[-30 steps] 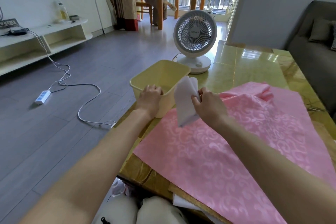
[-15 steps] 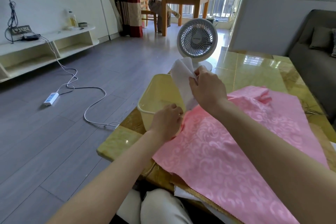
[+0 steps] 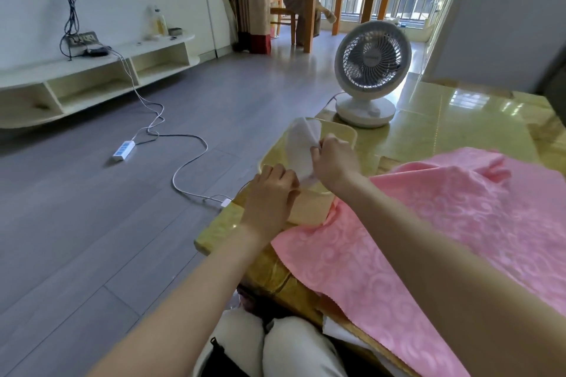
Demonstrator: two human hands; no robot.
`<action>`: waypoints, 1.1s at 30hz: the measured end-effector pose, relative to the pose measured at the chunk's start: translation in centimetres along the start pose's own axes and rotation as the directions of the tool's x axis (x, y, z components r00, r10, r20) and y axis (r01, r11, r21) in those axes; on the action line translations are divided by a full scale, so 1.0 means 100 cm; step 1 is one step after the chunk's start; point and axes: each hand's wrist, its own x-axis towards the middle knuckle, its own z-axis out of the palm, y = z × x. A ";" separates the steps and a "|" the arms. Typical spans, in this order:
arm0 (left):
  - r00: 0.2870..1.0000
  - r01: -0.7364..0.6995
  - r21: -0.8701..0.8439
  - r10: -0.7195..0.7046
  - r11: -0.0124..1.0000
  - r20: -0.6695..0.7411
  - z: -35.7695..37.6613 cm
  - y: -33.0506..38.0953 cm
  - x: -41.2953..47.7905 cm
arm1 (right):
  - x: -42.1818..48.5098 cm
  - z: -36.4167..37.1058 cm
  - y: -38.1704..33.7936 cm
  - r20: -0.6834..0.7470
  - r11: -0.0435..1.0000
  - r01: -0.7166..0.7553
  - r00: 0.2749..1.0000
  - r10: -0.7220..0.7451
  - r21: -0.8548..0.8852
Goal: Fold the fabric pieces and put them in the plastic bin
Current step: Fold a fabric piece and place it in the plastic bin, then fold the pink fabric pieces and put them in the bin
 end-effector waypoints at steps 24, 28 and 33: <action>0.956 -0.152 -0.248 0.206 0.957 0.208 0.022 0.048 -0.031 | -0.130 0.025 0.102 0.151 0.992 -0.001 0.988 0.020 -0.127; 0.728 -0.066 -0.292 0.246 0.954 0.640 0.035 0.056 -0.065 | -0.168 0.035 0.125 0.337 0.976 -0.037 0.935 0.109 -0.213; 0.626 -0.075 -0.276 0.261 0.958 0.735 0.036 0.052 -0.081 | -0.188 0.050 0.137 0.326 0.967 -0.012 0.940 0.097 -0.253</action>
